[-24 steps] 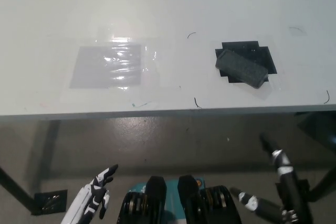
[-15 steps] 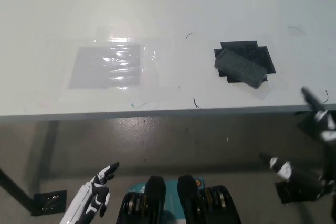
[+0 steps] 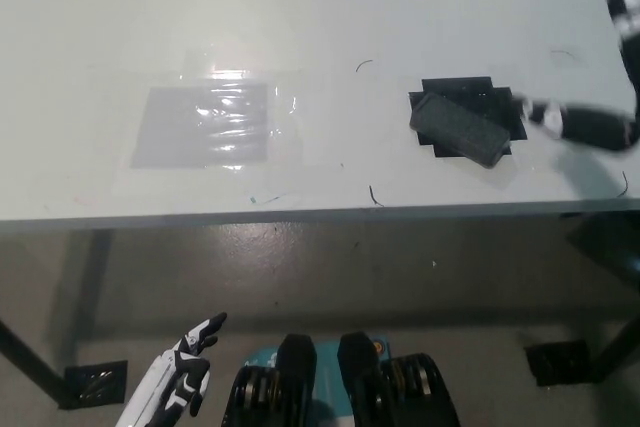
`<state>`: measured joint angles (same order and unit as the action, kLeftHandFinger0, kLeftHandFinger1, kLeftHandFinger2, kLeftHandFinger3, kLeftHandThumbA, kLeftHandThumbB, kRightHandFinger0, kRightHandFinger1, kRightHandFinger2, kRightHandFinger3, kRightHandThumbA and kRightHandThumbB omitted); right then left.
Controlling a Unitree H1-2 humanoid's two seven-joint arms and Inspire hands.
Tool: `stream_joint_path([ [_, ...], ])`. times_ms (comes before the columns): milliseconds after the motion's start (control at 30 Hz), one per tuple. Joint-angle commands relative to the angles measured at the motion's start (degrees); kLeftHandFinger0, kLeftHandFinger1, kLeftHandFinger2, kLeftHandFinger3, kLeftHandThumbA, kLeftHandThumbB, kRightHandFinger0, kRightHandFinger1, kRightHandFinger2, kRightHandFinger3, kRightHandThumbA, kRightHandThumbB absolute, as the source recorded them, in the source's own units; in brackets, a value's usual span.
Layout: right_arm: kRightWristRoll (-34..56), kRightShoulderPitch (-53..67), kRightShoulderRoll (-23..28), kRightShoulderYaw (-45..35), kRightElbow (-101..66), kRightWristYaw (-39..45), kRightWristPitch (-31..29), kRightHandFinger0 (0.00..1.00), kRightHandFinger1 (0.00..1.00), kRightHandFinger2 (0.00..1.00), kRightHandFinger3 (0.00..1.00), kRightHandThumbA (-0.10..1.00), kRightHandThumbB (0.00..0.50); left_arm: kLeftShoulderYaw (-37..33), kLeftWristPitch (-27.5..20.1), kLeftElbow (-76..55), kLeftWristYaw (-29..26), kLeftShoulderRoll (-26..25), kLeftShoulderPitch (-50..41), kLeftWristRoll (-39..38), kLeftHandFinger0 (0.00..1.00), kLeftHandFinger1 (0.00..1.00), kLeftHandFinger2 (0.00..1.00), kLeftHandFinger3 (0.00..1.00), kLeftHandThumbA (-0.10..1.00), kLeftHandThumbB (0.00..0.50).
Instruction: A whiteboard eraser is kept on the black marked spot on the table infront of the robot and the robot uses its right hand to swipe it back and forth on the table twice to clean it
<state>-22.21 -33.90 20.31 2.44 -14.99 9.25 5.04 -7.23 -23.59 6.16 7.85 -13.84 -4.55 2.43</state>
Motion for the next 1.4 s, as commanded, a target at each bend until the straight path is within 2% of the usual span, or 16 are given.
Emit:
stream_joint_path([
  [0, -15.27, -31.94, 4.55, 8.78, 27.79, 18.22, 21.89, 1.0, 1.0, 1.0, 1.0, 1.0, 0.44, 0.11, -3.22, -1.62, 1.54, -1.06, -0.16, -0.61, 1.0, 1.0, 1.0, 1.0, 0.95, 0.431],
  [67, -15.63, -35.01, 3.11, 10.4, 34.34, 17.88, 21.89, 1.0, 1.0, 1.0, 1.0, 1.0, 0.423, 0.07, -3.33, -1.53, 1.69, -1.04, -0.18, -0.95, 1.0, 1.0, 1.0, 1.0, 0.93, 0.431],
  [133, -14.71, -38.83, 2.18, 13.98, 43.01, 16.42, 21.89, 1.0, 1.0, 1.0, 1.0, 1.0, 0.459, 0.05, -3.34, -1.39, 1.58, -0.99, -0.17, -0.76, 1.0, 1.0, 1.0, 1.0, 0.93, 0.427],
  [300, -13.03, -44.43, -0.87, 16.77, 57.16, 13.67, 21.07, 1.0, 1.0, 1.0, 1.0, 1.0, 0.432, 0.14, -3.33, -1.22, 1.23, -0.72, -0.15, -0.3, 1.0, 1.0, 1.0, 1.0, 0.95, 0.441],
  [400, -12.3, -46.51, -3.06, 17.48, 64.34, 13.07, 21.89, 1.0, 1.0, 1.0, 1.0, 1.0, 0.361, 0.07, -3.31, -1.3, 1.46, -0.79, -0.4, -0.58, 1.0, 1.0, 1.0, 1.0, 0.94, 0.438],
  [467, -13.14, -47.37, -4.43, 17.36, 67.69, 13.22, 21.89, 1.0, 1.0, 1.0, 1.0, 1.0, 0.358, 0.08, -3.27, -1.3, 1.49, -0.87, -0.37, -0.52, 1.0, 1.0, 1.0, 1.0, 0.94, 0.438],
  [500, -12.85, -47.6, -4.95, 17.08, 69.04, 12.79, 21.89, 1.0, 1.0, 1.0, 1.0, 1.0, 0.373, 0.1, -3.27, -1.32, 1.42, -0.87, -0.36, -0.37, 1.0, 1.0, 1.0, 1.0, 0.94, 0.438],
  [600, -8.61, -47.61, -6.31, 16.85, 73.36, 11.52, 21.89, 1.0, 1.0, 1.0, 1.0, 1.0, 0.335, 0.1, -2.9, -1.44, 1.51, -0.92, -0.43, -0.45, 1.0, 1.0, 1.0, 1.0, 0.94, 0.437],
  [667, -9.19, -47.96, -7.34, 18.86, 78.61, 10.51, 19.74, 1.0, 1.0, 1.0, 1.0, 1.0, 0.336, 0.11, -2.64, -1.58, 1.56, -0.93, -0.57, -0.57, 1.0, 1.0, 1.0, 1.0, 0.94, 0.438],
  [733, -7.48, -48.12, -8.66, 18.25, 82.98, 10.84, 19.17, 1.0, 1.0, 1.0, 1.0, 1.0, 0.289, 0.12, -2.28, -1.93, 1.6, -1.0, -0.84, -0.59, 1.0, 1.0, 1.0, 1.0, 0.93, 0.429],
  [900, -5.05, -47.53, -10.04, 17.31, 88.45, 10.38, 16.79, 1.0, 1.0, 1.0, 1.0, 1.0, 0.267, 0.44, -2.0, -1.93, 1.33, -1.0, -0.91, -0.55, 1.0, 1.0, 1.0, 1.0, 0.93, 0.423],
  [967, -4.67, -47.48, -10.43, 17.26, 90.12, 10.37, 15.3, 1.0, 1.0, 1.0, 1.0, 1.0, 0.24, 0.55, -2.06, -1.78, 1.37, -1.06, -0.92, -0.69, 1.0, 1.0, 1.0, 1.0, 0.93, 0.42],
  [1233, -3.89, -46.78, -11.4, 17.37, 92.08, 11.34, 14.48, 1.0, 1.0, 1.0, 1.0, 1.0, 0.236, 0.64, -1.5, -1.72, 1.47, -0.81, -1.33, -0.31, 1.0, 1.0, 1.0, 1.0, 0.93, 0.419],
  [1267, -3.52, -46.67, -11.45, 17.15, 92.23, 11.69, 14.33, 1.0, 1.0, 1.0, 1.0, 1.0, 0.226, 0.65, -1.57, -1.61, 1.44, -0.67, -1.47, -0.26, 1.0, 1.0, 1.0, 1.0, 0.93, 0.42],
  [1300, -2.83, -46.39, -11.36, 16.63, 92.22, 12.24, 13.68, 1.0, 1.0, 1.0, 1.0, 1.0, 0.193, 0.67, -1.68, -1.49, 1.4, -0.57, -1.52, -0.2, 1.0, 1.0, 1.0, 1.0, 0.93, 0.418],
  [1367, -4.0, -45.83, -11.3, 18.08, 92.42, 12.6, 13.07, 1.0, 1.0, 1.0, 1.0, 1.0, 0.198, 0.73, -1.64, -1.55, 1.39, -0.48, -1.6, -0.17, 1.0, 1.0, 1.0, 1.0, 0.93, 0.415],
])
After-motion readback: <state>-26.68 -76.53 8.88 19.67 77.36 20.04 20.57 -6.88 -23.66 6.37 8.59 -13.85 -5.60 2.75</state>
